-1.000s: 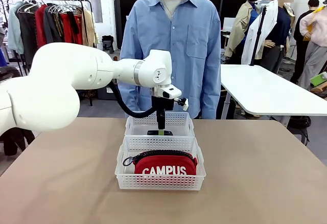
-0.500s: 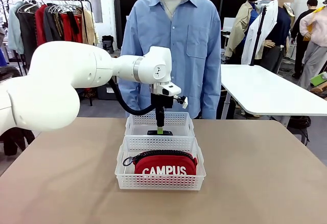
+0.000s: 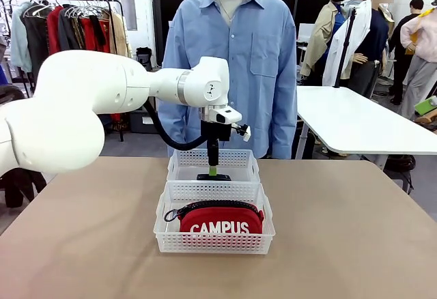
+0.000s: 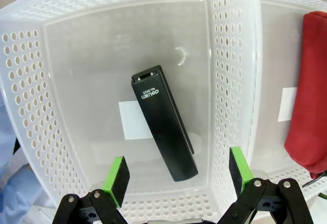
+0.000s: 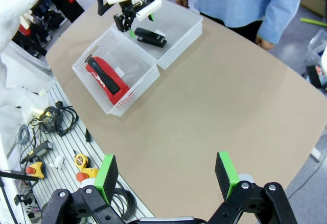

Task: Distribute items into two baskets.
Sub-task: Place the picked Stapler into the Organizing basket as instructed by the person.

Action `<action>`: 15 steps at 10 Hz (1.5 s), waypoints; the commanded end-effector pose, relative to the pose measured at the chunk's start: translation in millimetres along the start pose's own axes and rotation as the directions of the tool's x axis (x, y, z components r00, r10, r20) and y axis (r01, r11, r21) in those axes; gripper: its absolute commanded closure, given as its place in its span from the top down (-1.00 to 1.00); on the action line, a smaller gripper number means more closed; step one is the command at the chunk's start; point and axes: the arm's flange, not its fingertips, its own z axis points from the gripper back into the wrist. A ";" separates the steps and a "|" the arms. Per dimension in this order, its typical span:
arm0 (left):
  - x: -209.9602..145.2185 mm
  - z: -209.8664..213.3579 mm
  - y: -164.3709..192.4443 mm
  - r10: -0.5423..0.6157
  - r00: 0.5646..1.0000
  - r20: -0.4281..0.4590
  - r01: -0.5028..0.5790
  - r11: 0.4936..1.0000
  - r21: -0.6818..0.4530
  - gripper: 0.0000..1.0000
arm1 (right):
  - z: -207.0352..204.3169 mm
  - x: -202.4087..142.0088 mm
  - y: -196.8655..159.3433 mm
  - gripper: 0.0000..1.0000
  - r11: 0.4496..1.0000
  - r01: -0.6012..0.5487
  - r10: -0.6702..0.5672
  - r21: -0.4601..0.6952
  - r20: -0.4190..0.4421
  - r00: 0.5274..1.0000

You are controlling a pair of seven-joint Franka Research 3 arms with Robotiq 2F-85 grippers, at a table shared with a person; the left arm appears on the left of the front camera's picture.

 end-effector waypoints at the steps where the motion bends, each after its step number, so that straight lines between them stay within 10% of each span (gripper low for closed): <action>1: -0.1 -0.2 0.4 0.000 1.000 0.000 0.000 1.000 0.000 1.00 | 0.1 0.5 1.1 1.00 1.000 -0.003 0.003 0.001 0.002 1.000; 15: -0.1 -0.2 0.4 0.000 1.000 0.000 0.000 1.000 0.000 1.00 | 0.1 0.5 1.1 1.00 1.000 -0.003 0.003 0.001 0.002 1.000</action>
